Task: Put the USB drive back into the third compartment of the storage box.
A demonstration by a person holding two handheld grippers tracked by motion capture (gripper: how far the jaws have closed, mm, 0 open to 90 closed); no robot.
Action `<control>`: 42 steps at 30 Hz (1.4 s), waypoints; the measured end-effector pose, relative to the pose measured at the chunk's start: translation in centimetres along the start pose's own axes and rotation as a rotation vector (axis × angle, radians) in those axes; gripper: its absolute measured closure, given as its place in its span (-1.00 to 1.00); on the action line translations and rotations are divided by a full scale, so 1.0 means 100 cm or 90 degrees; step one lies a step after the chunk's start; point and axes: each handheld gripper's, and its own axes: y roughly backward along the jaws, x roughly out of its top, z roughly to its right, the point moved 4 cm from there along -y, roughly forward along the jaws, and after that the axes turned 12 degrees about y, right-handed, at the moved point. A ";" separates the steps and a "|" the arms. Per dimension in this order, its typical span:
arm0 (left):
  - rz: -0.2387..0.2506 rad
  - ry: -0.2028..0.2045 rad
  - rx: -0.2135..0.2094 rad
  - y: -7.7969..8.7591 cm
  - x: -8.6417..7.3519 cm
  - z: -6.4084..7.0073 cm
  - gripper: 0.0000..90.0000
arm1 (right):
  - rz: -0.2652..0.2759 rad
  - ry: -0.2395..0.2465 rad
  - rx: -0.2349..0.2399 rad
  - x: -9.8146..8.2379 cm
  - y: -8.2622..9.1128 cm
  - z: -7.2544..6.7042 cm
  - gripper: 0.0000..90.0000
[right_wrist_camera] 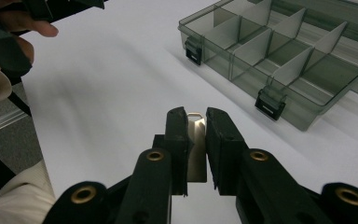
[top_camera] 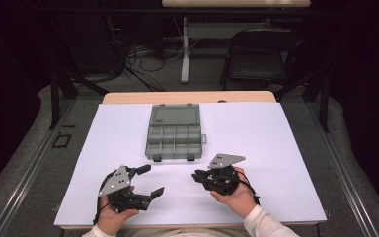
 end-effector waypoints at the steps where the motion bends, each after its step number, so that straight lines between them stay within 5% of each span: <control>1: 0.000 0.000 0.000 0.000 0.000 0.000 -0.68 | 0.001 0.000 -0.001 0.002 -0.001 0.001 0.76; 42: 0.001 0.003 0.003 0.002 0.000 -0.001 -0.68 | -0.040 -0.002 -0.019 0.077 -0.052 0.048 0.76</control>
